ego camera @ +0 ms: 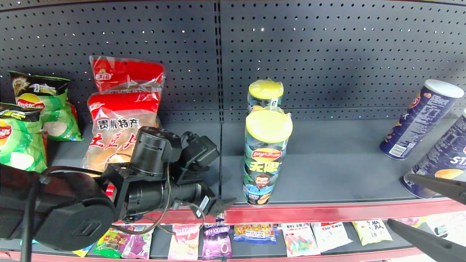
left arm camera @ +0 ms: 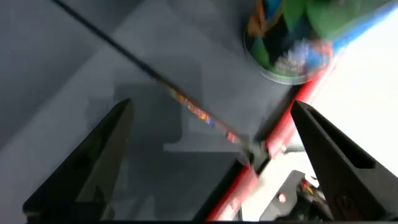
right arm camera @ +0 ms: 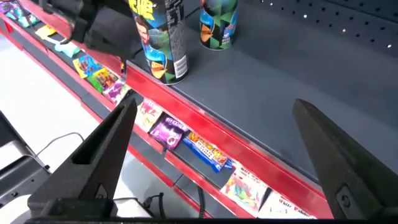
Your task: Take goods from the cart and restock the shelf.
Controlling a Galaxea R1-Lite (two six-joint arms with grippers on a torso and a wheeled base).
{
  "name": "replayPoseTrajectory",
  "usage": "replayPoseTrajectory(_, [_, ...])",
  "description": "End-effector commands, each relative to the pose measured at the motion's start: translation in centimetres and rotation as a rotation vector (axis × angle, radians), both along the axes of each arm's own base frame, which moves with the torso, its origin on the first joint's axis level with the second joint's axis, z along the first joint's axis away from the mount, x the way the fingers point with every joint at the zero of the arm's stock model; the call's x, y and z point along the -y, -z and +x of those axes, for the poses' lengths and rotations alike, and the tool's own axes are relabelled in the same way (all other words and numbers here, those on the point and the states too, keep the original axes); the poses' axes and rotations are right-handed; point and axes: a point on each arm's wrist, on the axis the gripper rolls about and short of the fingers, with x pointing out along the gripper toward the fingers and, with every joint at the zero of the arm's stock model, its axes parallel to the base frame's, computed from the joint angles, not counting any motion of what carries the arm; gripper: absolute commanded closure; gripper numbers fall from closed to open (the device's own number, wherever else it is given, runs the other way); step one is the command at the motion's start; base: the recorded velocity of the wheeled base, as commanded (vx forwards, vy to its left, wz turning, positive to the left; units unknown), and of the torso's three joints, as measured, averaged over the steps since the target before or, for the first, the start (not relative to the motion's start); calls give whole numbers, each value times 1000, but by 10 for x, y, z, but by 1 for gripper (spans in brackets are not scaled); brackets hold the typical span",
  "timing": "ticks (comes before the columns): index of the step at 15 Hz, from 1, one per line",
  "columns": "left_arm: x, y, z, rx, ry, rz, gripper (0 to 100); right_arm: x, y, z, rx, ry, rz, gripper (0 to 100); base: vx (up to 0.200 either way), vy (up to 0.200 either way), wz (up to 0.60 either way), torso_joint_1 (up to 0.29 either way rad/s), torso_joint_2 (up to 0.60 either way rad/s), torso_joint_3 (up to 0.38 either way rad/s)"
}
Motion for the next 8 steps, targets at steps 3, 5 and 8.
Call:
replayPoseTrajectory(3, [9,2,10,3,1,-1,0,0,-3,1,11,16,2,0,0,0,0,0,0,0])
replayPoseTrajectory(5, [13,1,13,10,5,-5,0,1,-4,0,15,19,4,0,0,0,0,0,0,0])
replayPoseTrajectory(8, [17,2,14,11,10,-4,0,0,-5,0,18,19,5,0,0,0,0,0,0,0])
